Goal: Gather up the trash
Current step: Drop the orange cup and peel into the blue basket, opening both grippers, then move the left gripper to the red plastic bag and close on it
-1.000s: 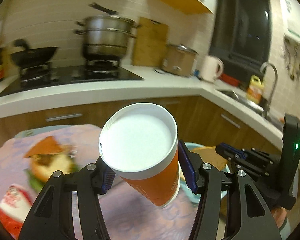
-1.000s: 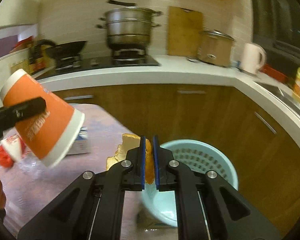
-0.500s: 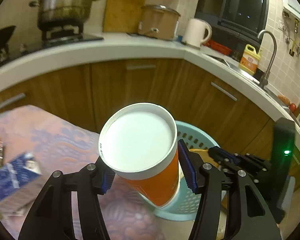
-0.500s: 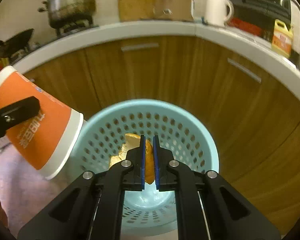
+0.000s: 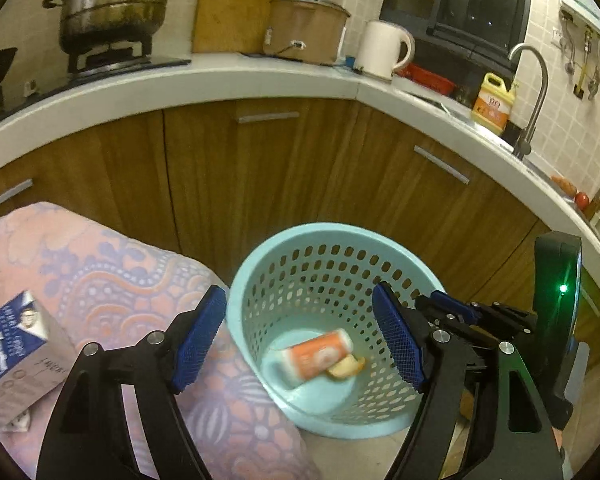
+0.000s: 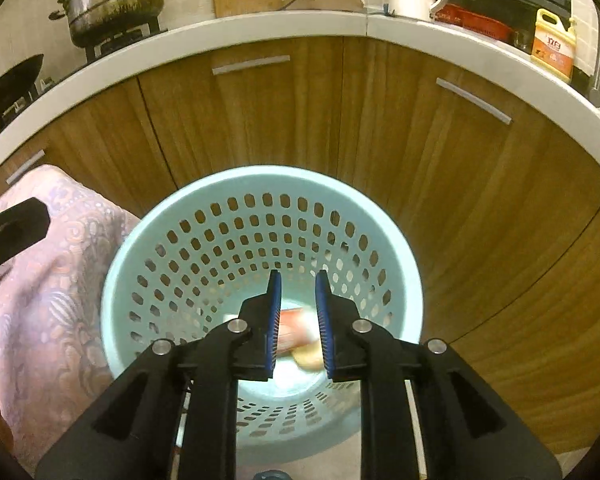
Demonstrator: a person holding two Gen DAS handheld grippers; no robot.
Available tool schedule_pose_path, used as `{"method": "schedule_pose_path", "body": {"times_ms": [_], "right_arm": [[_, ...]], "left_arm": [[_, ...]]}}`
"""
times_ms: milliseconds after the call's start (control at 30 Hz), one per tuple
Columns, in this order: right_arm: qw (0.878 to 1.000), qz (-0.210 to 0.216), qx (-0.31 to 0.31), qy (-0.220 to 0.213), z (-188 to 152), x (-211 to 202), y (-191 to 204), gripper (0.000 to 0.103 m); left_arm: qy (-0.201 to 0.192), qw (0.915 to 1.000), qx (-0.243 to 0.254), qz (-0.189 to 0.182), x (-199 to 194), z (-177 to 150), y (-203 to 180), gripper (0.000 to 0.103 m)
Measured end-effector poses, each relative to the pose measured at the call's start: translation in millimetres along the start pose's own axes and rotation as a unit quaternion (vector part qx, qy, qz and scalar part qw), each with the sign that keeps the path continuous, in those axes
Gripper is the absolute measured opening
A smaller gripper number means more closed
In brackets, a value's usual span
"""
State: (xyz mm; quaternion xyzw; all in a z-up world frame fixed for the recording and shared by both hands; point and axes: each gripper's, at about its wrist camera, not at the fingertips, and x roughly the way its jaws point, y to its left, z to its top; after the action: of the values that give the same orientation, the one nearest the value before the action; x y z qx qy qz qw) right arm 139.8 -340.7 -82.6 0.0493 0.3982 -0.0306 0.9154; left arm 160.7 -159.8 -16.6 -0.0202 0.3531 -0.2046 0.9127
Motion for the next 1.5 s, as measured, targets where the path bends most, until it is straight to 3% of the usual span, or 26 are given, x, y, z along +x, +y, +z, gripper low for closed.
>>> {"method": "schedule_pose_path", "body": {"times_ms": [167, 300, 400, 567, 700, 900, 1033, 1133, 1267, 1333, 1400, 1500], "right_arm": [[0.999, 0.005, -0.011, -0.031, 7.7, -29.8, 10.5, 0.029], [0.997, 0.021, -0.024, -0.063, 15.0, -61.4, 34.2, 0.034], [0.994, 0.053, -0.033, -0.089, 18.0, -83.0, 57.5, 0.046], [0.984, 0.103, -0.072, -0.124, 12.6, -112.3, 116.8, 0.049], [0.976, 0.145, -0.097, -0.132, 1.7, -122.1, 162.3, 0.057], [0.960, 0.211, -0.139, -0.120, -22.7, -128.7, 229.0, 0.058], [0.946, 0.259, -0.163, -0.105, -39.1, -123.7, 266.5, 0.058], [0.942, 0.263, -0.182, -0.098, -52.4, -115.8, 290.3, 0.058], [0.940, 0.243, -0.219, -0.097, -69.8, -110.7, 310.4, 0.060], [0.934, 0.248, -0.236, -0.106, -75.4, -114.2, 312.9, 0.073], [0.931, 0.241, -0.249, -0.112, -79.8, -116.0, 315.9, 0.075], [0.929, 0.232, -0.265, -0.116, -84.6, -116.7, 321.2, 0.075]], "left_arm": [[-0.020, 0.9997, -0.010, 0.001, -31.9, -1.0, 8.1, 0.075], [-0.049, 0.9987, -0.015, 0.010, -67.3, -3.2, 14.1, 0.076], [-0.066, 0.9975, -0.020, 0.012, -98.7, -6.2, 22.9, 0.081], [-0.092, 0.9945, -0.043, 0.028, -147.7, -13.5, 48.2, 0.081], [-0.122, 0.9886, -0.055, 0.069, -191.8, -25.9, 71.9, 0.082], [-0.148, 0.9731, -0.079, 0.158, -249.0, -53.9, 117.5, 0.085], [-0.154, 0.9526, -0.123, 0.232, -281.5, -78.8, 161.8, 0.085], [-0.162, 0.9346, -0.160, 0.273, -306.4, -98.9, 196.8, 0.085], [-0.157, 0.9208, -0.191, 0.302, -323.4, -117.5, 232.9, 0.085], [-0.147, 0.9146, -0.211, 0.312, -324.4, -128.7, 250.9, 0.085], [-0.139, 0.9094, -0.236, 0.313, -321.6, -140.9, 267.6, 0.085], [-0.123, 0.9098, -0.269, 0.292, -314.3, -157.2, 287.5, 0.083]]}}
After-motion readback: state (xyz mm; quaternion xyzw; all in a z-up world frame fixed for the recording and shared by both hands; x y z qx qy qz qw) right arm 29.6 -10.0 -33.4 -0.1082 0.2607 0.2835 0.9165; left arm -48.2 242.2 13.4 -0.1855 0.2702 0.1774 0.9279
